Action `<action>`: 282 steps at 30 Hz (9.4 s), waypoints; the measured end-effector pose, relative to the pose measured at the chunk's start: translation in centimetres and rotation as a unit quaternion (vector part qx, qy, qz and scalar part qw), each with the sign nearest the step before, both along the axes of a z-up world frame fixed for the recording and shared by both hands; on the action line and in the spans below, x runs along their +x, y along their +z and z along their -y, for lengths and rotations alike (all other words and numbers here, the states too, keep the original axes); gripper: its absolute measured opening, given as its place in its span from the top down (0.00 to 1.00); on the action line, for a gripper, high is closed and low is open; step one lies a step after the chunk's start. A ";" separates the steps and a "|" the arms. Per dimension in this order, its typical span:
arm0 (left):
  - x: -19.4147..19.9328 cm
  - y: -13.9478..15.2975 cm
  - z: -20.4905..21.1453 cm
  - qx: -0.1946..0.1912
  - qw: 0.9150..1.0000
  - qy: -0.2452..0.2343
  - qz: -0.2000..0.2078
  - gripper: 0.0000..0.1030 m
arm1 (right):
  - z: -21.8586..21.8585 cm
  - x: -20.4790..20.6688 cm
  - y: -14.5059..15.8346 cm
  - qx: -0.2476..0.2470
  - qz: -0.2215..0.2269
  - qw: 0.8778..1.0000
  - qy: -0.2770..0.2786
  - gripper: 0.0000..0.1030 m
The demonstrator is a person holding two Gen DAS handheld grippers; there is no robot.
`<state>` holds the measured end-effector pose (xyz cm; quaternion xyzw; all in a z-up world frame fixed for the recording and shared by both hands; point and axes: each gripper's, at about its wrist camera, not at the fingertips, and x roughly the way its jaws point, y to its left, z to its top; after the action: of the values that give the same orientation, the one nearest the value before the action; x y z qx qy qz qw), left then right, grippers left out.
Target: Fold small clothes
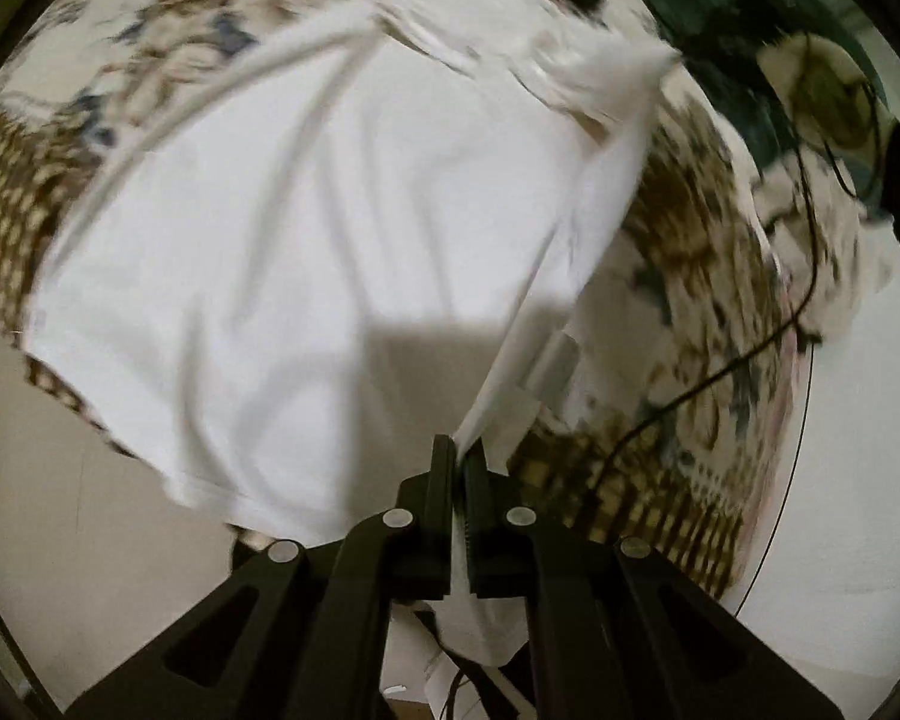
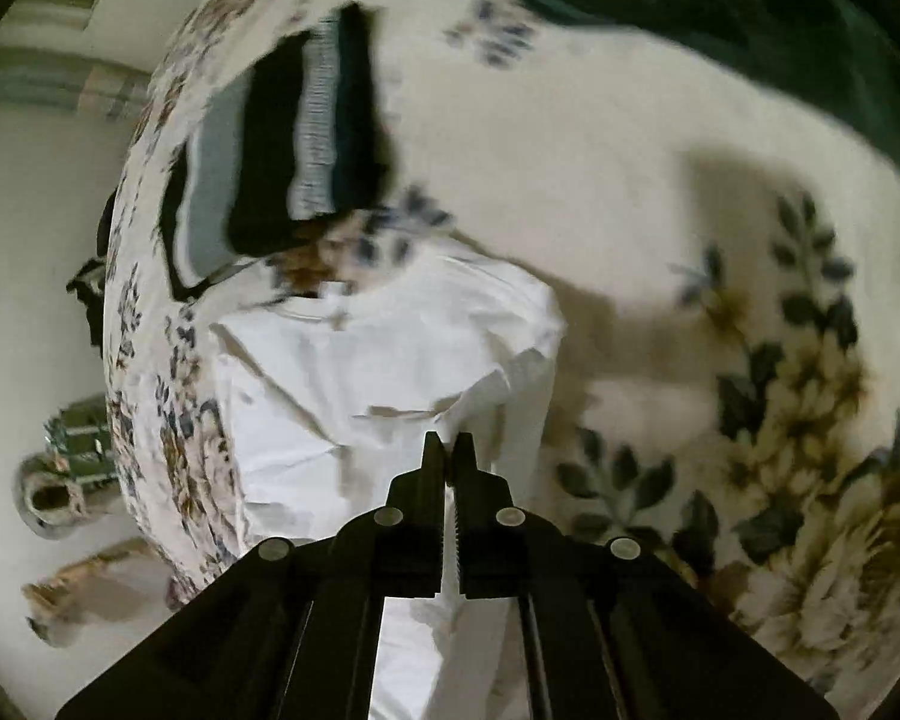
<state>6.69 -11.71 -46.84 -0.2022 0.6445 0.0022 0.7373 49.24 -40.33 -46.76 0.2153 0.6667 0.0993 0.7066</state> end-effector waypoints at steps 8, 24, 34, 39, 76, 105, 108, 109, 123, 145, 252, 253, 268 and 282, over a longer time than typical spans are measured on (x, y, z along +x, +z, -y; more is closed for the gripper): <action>0.4 1.5 -10.2 0.000 0.996 0.087 0.015 0.99 | -13.4 2.9 4.1 -0.034 0.032 0.997 0.064 0.98; 1.4 -5.7 -24.1 0.003 0.988 0.150 -0.030 0.99 | -34.6 6.0 -2.6 -0.172 0.030 0.977 0.125 0.98; -0.1 -8.4 -28.9 -0.059 0.984 0.155 -0.057 0.97 | -32.7 6.3 -4.1 -0.103 -0.034 0.990 0.092 0.81; -0.2 -7.3 -30.3 -0.088 0.987 0.121 -0.062 0.89 | -28.3 -1.4 0.6 -0.076 -0.018 0.990 0.114 0.44; 5.0 -6.5 -22.7 -0.007 0.999 -0.039 0.008 0.99 | -18.6 -45.7 -10.9 0.038 -0.159 0.984 -0.076 0.44; 29.1 -3.0 -20.7 -0.095 0.990 -0.052 0.092 0.32 | -14.1 -26.1 -3.6 0.060 -0.041 0.985 -0.153 0.52; 37.1 -4.6 -17.0 -0.107 0.985 -0.086 0.101 0.32 | -12.1 -19.1 -5.1 0.059 -0.020 0.983 -0.171 0.52; 38.7 -5.1 -16.5 -0.105 0.984 -0.098 0.101 0.32 | -11.6 -16.4 -5.7 0.062 -0.014 0.983 -0.174 0.52; 48.1 -10.5 -13.9 -0.075 0.979 -0.168 0.085 0.94 | -11.4 -2.4 -12.5 0.043 -0.006 0.979 -0.197 0.96; 48.1 -9.6 -11.3 -0.163 0.950 -0.236 0.127 0.91 | -12.2 2.8 -12.7 0.133 0.023 0.985 -0.103 0.91; 0.7 -8.6 -27.3 -0.089 0.987 -0.095 -0.094 0.93 | -20.0 -50.0 -14.1 0.150 -0.200 0.958 -0.138 0.78; 0.7 -8.8 -27.7 -0.109 0.986 -0.082 -0.098 0.92 | -19.2 -50.2 -14.4 0.156 -0.199 0.957 -0.142 0.71; 0.4 -10.1 -26.0 -0.126 0.984 -0.084 -0.092 0.91 | -19.9 -51.8 -17.7 0.239 -0.220 0.924 -0.201 0.85; 1.4 -4.4 -27.6 -0.196 0.979 -0.017 -0.058 0.95 | -18.4 -48.8 -8.7 0.231 -0.158 0.942 -0.183 0.93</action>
<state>8.04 15.89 -51.19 -0.3316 0.6772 -0.1249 0.6448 0.47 -21.91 -55.44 0.5039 0.6773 0.0848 0.5293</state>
